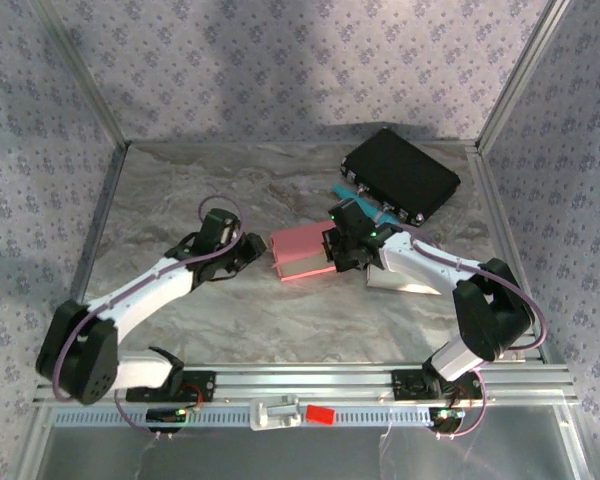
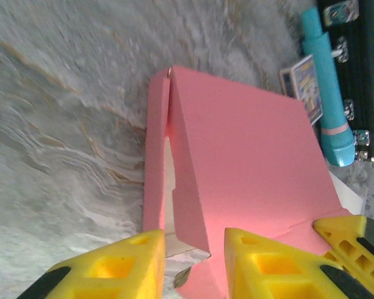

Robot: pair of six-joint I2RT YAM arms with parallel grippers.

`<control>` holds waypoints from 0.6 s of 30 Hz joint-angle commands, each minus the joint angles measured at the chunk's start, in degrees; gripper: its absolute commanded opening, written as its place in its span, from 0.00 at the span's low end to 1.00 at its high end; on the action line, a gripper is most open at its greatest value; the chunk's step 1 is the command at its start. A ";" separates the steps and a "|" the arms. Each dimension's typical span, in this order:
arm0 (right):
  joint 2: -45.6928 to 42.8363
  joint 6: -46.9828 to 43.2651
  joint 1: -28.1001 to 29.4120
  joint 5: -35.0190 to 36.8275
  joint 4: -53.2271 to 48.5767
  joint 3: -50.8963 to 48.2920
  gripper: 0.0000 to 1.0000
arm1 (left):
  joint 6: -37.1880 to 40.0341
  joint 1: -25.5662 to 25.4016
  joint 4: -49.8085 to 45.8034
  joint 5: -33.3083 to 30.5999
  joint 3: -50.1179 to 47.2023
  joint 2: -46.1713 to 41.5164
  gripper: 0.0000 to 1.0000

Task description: Fold the paper box

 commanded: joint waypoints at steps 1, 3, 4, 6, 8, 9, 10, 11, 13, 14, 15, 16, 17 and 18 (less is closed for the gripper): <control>-0.27 -1.70 0.02 -0.52 -1.49 -0.58 0.01 | -4.70 0.07 -0.10 6.42 3.76 4.85 0.31; -0.17 -1.96 -0.08 -0.78 -1.63 -0.62 0.01 | -4.61 -0.11 -0.32 6.73 4.60 6.85 0.32; -0.12 -2.05 -0.17 -1.04 -1.68 -0.60 0.01 | -4.70 -0.15 0.15 6.94 4.66 7.69 0.32; -0.01 -2.22 -0.28 -1.47 -1.56 -0.78 0.01 | -4.94 -0.17 1.64 7.61 4.88 9.03 0.32; 0.06 -2.31 -0.41 -1.62 -1.58 -0.75 0.01 | -4.92 -0.36 2.51 8.12 5.19 10.20 0.32; 0.02 -2.46 -0.50 -1.65 -1.61 -0.76 0.01 | -4.84 -0.40 2.60 8.09 5.31 10.67 0.32; 0.06 -2.40 -0.49 -1.74 -1.58 -0.76 0.01 | -4.93 -0.50 3.06 8.03 5.09 11.16 0.32; 0.11 -2.40 -0.43 -1.83 -1.58 -0.78 0.01 | -5.37 -0.63 4.34 8.22 4.68 11.53 0.32; 0.22 -2.49 -0.52 -1.99 -1.60 -0.73 0.01 | -6.23 -0.89 5.91 8.52 4.28 12.27 0.31; 0.27 -2.53 -0.52 -2.11 -1.53 -0.76 0.01 | -6.26 -1.17 6.28 8.69 4.45 12.69 0.31; 0.32 -2.55 -0.52 -2.19 -1.52 -0.82 0.01 | -6.13 -1.46 6.20 8.78 4.64 12.91 0.31; 0.35 -2.57 -0.52 -2.27 -1.28 -0.84 0.01 | -6.10 -1.74 6.19 8.57 4.72 13.13 0.30; 0.51 -2.58 -0.50 -2.49 -1.19 -0.85 0.01 | -6.26 -1.90 6.39 8.40 4.63 13.22 0.29; 0.62 -2.56 -0.53 -2.69 -1.12 -0.87 0.01 | -6.44 -2.04 6.61 8.16 4.41 13.12 0.29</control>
